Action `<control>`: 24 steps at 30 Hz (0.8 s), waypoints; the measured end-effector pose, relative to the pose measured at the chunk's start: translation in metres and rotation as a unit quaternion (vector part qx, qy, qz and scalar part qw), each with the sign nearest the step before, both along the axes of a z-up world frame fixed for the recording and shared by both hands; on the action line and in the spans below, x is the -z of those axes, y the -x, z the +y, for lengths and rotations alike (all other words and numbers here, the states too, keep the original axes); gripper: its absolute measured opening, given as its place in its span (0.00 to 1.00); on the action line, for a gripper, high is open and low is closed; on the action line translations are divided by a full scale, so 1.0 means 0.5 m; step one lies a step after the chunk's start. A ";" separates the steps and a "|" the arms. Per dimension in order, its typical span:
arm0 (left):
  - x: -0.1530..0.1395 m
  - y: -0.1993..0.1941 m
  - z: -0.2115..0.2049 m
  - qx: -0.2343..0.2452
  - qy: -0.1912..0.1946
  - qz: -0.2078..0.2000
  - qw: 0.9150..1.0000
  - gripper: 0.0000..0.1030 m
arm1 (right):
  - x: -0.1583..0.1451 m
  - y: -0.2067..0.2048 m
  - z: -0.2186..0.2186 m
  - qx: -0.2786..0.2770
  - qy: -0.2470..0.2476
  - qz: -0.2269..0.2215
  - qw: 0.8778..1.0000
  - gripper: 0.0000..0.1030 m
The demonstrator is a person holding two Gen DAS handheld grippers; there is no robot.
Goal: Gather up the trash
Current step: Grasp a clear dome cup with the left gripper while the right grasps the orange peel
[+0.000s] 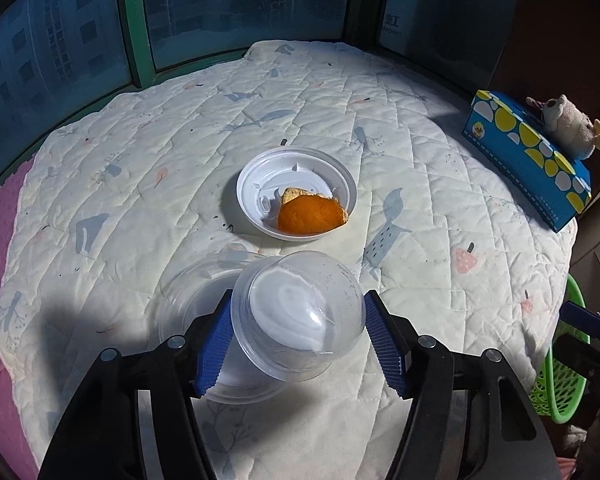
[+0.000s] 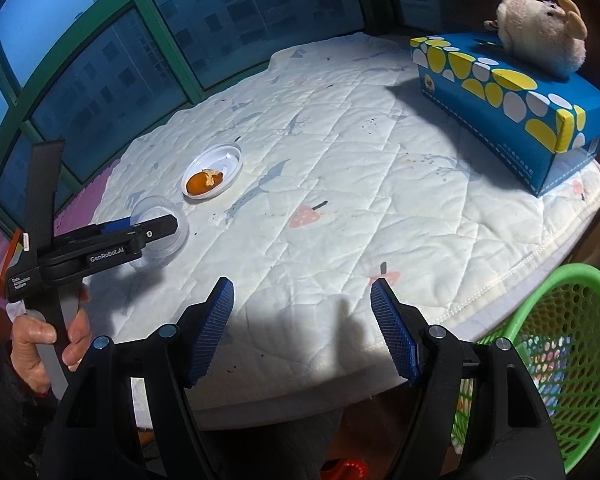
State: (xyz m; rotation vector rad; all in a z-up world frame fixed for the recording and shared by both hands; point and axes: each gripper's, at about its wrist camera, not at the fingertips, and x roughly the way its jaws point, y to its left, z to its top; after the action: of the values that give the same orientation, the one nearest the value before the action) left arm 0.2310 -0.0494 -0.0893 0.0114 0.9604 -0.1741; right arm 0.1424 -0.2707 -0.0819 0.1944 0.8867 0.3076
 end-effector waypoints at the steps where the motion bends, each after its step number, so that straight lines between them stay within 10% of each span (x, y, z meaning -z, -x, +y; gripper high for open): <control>1: -0.009 0.005 0.007 -0.001 0.004 -0.004 1.000 0.60 | -0.003 -0.005 0.007 -0.004 0.001 -0.001 1.000 0.69; 24: -0.109 0.070 0.193 -0.054 0.065 -0.036 0.996 0.60 | -0.010 -0.240 0.278 -0.126 0.027 0.007 0.992 0.56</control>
State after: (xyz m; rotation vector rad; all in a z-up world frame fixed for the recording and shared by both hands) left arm 0.1958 0.0471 -0.0350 -0.1521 0.8736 -0.1351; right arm 0.2622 -0.1318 -0.0767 0.0345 0.9337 0.5172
